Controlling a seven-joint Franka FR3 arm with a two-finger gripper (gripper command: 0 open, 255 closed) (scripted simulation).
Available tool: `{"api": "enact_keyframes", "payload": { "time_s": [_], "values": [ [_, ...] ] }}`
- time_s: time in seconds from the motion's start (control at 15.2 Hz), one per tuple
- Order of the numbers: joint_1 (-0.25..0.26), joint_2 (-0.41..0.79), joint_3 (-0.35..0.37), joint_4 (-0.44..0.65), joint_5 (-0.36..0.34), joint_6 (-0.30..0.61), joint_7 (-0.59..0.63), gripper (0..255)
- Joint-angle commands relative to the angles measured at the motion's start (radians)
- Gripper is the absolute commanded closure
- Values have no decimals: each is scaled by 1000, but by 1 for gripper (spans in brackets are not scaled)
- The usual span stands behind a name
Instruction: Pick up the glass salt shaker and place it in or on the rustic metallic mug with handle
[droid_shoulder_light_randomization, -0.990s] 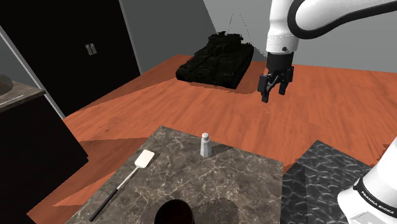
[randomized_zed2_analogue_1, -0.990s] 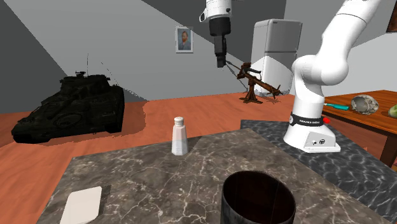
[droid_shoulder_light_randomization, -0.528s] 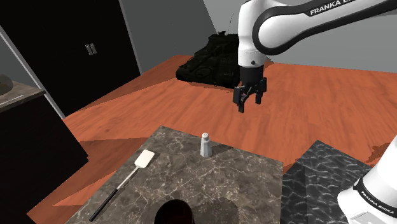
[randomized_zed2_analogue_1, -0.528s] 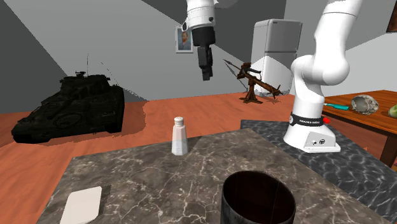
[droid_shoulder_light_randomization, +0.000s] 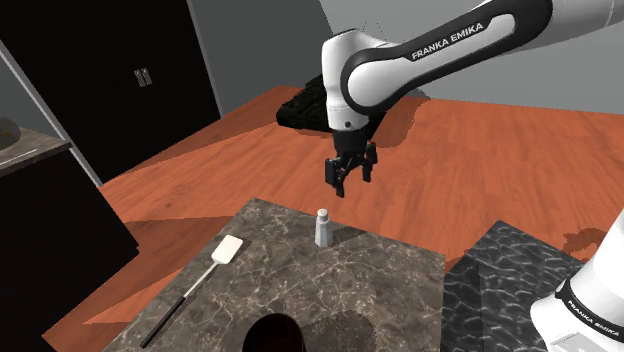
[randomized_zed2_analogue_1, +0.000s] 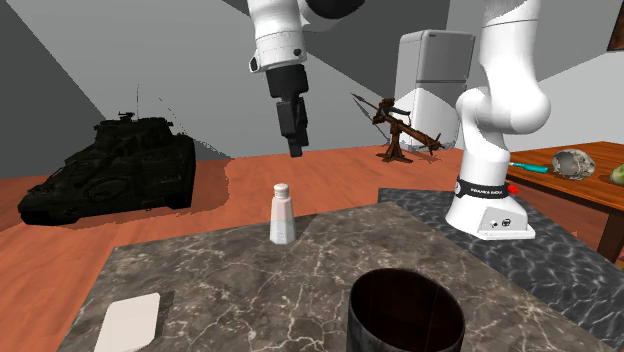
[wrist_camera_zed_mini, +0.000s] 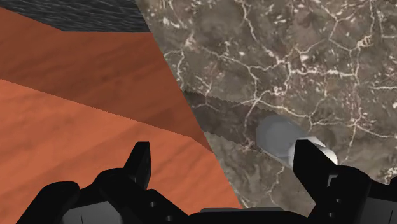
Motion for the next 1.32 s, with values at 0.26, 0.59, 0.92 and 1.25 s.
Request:
{"api": "enact_keyframes", "payload": {
  "time_s": [0.26, 0.59, 0.92, 1.25],
  "values": [
    [58, 233, 33, 214, -38, -10, 54, 0],
    [83, 317, 39, 263, -53, 15, 69, 0],
    [86, 328, 39, 217, -56, 73, 71, 0],
    [86, 328, 39, 217, -56, 73, 71, 0]
  ]
}}
